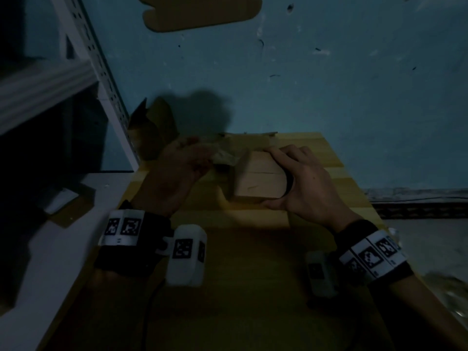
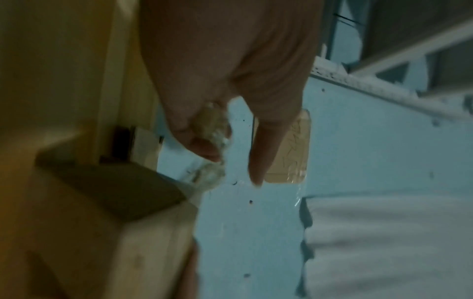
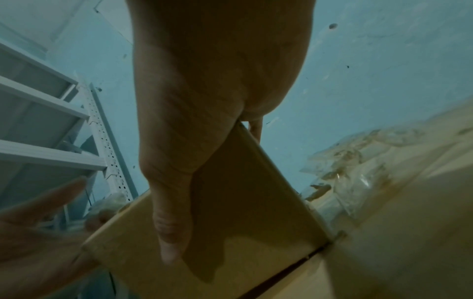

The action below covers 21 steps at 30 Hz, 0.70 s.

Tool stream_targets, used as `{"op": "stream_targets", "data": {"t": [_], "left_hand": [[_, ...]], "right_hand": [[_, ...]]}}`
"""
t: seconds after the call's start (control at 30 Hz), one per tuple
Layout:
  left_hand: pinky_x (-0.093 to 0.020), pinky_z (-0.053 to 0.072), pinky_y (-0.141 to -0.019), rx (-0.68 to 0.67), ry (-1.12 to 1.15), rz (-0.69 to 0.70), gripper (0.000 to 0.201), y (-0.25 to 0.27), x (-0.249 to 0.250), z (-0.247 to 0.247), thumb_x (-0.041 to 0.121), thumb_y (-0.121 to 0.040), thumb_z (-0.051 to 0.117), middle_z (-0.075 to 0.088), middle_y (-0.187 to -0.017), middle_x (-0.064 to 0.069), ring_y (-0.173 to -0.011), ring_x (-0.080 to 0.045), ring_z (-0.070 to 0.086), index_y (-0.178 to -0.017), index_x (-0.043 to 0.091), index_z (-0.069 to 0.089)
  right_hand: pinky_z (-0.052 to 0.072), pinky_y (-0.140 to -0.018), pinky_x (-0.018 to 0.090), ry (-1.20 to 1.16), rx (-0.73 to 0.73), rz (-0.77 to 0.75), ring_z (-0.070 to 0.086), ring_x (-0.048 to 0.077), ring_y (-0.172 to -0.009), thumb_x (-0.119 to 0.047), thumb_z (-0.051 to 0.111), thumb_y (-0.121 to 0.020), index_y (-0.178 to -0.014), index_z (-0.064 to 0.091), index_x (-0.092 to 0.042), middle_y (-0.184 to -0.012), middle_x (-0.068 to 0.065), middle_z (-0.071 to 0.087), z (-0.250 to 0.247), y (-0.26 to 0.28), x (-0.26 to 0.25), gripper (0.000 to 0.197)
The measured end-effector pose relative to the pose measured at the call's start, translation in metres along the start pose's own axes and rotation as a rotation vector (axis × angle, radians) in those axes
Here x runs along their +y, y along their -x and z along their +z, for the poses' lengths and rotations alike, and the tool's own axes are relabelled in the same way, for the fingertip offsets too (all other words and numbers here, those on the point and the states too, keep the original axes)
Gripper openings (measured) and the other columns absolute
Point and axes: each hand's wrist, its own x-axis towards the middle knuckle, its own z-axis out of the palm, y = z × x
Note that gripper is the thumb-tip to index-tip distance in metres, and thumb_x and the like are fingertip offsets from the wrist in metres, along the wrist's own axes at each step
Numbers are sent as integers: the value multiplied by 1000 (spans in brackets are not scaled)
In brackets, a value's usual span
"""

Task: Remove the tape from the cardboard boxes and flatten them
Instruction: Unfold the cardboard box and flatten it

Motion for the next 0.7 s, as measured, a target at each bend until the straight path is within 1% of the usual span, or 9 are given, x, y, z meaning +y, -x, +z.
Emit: {"op": "stream_targets", "data": {"t": [0.07, 0.13, 0.17, 0.23, 0.33, 0.47, 0.53, 0.6, 0.7], "left_hand": [[-21, 57, -70, -1, -310, 174, 68, -1, -6, -1, 1, -56, 79, 64, -112, -6, -92, -13, 68, -119, 11, 56], [-28, 59, -78, -32, -600, 304, 80, -2, -11, 0, 4, -51, 88, 61, -123, -8, -106, -16, 65, -124, 18, 60], [-30, 58, -83, -20, -741, 368, 73, -3, -13, -1, 9, -55, 91, 60, -126, -7, -111, -17, 62, -121, 22, 64], [-17, 51, -87, 20, -941, 483, 55, -6, -18, -5, 21, -65, 91, 60, -123, -4, -108, -6, 56, -116, 25, 71], [2, 39, -76, 22, -946, 535, 46, -4, -22, -3, 20, -70, 87, 54, -107, 3, -90, 6, 48, -113, 27, 71], [-3, 44, -83, 8, -878, 560, 43, -4, -23, -1, 16, -73, 84, 46, -105, 13, -92, 5, 50, -106, 38, 66], [-4, 43, -84, 58, -902, 605, 35, -6, -26, 1, 13, -73, 84, 44, -106, 19, -94, 12, 49, -102, 25, 69], [-5, 42, -85, 91, -898, 601, 33, -8, -28, 1, 12, -72, 85, 43, -114, 8, -97, 16, 46, -99, 15, 65], [-16, 48, -88, -90, -909, 629, 21, -10, -27, 3, 13, -80, 80, 53, -123, -2, -112, -9, 56, -84, 18, 60]], "right_hand": [[31, -85, 30, -27, 2, 3, 41, 17, -113, -66, 82, -55, -149, 47, -21, -130, 0, 55, 2, 0, 1, 110], [33, -85, 31, -59, 12, 11, 42, 18, -114, -66, 80, -55, -149, 47, -21, -129, 0, 55, 2, 0, 2, 110], [35, -86, 32, -68, 17, 15, 43, 19, -114, -66, 81, -54, -149, 47, -20, -129, 1, 55, 3, 0, 3, 111], [36, -87, 33, -64, 12, 16, 43, 20, -115, -64, 85, -54, -150, 47, -20, -130, 1, 55, 3, 0, 3, 112], [33, -88, 31, -86, 4, 22, 40, 16, -115, -61, 88, -53, -150, 47, -19, -130, 0, 54, 2, 1, 3, 113], [31, -91, 29, -116, -4, 18, 38, 12, -115, -63, 85, -53, -150, 47, -19, -132, 0, 54, 0, 1, 4, 113], [33, -92, 31, -131, -26, 17, 41, 15, -118, -62, 87, -53, -151, 46, -20, -134, 1, 53, -1, 1, 2, 114], [36, -95, 34, -159, -34, 12, 41, 15, -120, -65, 85, -53, -150, 46, -21, -134, 0, 53, -1, 2, 2, 114], [37, -95, 33, -204, -40, 21, 41, 12, -117, -66, 85, -54, -151, 44, -24, -129, -8, 51, -3, 4, 3, 113]]}}
